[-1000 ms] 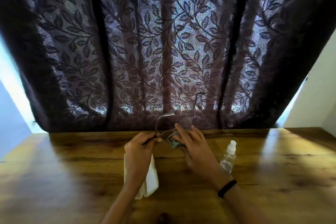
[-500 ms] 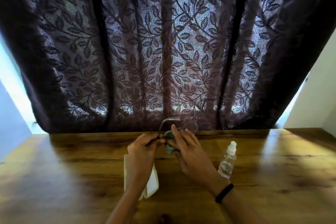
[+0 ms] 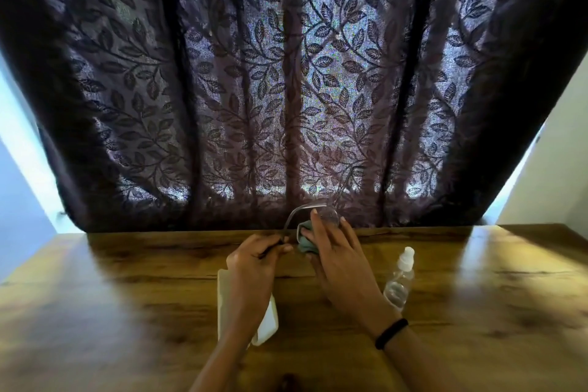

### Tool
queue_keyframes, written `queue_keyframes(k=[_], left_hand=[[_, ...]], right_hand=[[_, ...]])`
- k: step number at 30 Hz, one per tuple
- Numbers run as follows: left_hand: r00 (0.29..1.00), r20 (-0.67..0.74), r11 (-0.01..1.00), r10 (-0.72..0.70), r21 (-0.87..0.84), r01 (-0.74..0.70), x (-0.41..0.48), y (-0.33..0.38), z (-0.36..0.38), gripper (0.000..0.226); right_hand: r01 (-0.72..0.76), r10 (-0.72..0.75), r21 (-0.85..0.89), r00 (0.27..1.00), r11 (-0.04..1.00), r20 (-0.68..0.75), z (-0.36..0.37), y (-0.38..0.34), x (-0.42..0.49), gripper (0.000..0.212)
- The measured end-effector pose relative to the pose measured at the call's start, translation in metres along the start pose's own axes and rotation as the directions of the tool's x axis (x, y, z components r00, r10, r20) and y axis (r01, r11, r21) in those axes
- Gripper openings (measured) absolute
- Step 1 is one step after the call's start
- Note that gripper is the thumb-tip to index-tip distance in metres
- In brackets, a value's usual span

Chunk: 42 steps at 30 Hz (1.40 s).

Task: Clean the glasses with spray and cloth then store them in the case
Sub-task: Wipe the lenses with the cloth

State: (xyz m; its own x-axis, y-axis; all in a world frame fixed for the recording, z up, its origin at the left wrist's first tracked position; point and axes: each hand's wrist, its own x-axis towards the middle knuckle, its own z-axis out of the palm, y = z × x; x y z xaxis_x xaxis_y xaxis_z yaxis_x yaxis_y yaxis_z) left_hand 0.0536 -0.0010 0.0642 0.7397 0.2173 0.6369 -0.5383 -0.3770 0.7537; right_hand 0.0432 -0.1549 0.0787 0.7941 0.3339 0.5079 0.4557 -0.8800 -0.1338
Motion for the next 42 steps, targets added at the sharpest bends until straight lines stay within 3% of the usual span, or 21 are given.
queue_keyframes(k=[11, 17, 21, 27, 30, 32, 36, 42], left_hand=[[1.0, -0.015, 1.0, -0.006, 0.016, 0.006, -0.002, 0.002, 0.002, 0.053], [0.998, -0.028, 0.999, -0.049, -0.008, 0.049, -0.004, 0.008, 0.003, 0.04], [0.995, 0.016, 0.995, -0.099, 0.008, 0.099, -0.006, 0.01, 0.004, 0.026], [0.999, 0.003, 0.997, -0.05, 0.056, 0.05, -0.006, 0.0, 0.002, 0.027], [1.0, 0.002, 0.997, 0.0, 0.078, 0.0, -0.006, -0.002, 0.001, 0.026], [0.999, -0.007, 0.995, 0.037, 0.092, -0.036, -0.003, -0.004, 0.0, 0.023], [0.998, 0.007, 0.991, 0.062, 0.117, -0.063, 0.003, -0.006, -0.006, 0.021], [0.996, 0.082, 0.996, 0.035, 0.083, -0.042, 0.003, -0.002, -0.008, 0.029]], right_hand=[[-0.019, 0.025, 0.022, 0.947, 1.0, -0.32, 0.002, -0.01, -0.006, 0.058], [-0.094, 0.17, 0.286, 0.952, 0.954, -0.256, 0.011, -0.018, -0.012, 0.052], [-0.124, 0.24, 0.521, 0.957, 0.845, -0.161, 0.012, -0.028, -0.013, 0.049], [-0.091, 0.186, 0.64, 0.979, 0.763, -0.082, 0.0, -0.021, -0.01, 0.05], [-0.09, 0.163, 0.642, 0.985, 0.762, -0.056, -0.004, -0.012, -0.013, 0.056], [-0.101, 0.225, 0.647, 0.968, 0.755, -0.111, -0.009, -0.006, -0.015, 0.055], [-0.123, 0.362, 0.598, 0.883, 0.792, -0.298, -0.017, 0.014, -0.012, 0.03], [-0.218, 0.358, 0.447, 0.898, 0.868, -0.257, -0.02, 0.03, -0.001, 0.019]])
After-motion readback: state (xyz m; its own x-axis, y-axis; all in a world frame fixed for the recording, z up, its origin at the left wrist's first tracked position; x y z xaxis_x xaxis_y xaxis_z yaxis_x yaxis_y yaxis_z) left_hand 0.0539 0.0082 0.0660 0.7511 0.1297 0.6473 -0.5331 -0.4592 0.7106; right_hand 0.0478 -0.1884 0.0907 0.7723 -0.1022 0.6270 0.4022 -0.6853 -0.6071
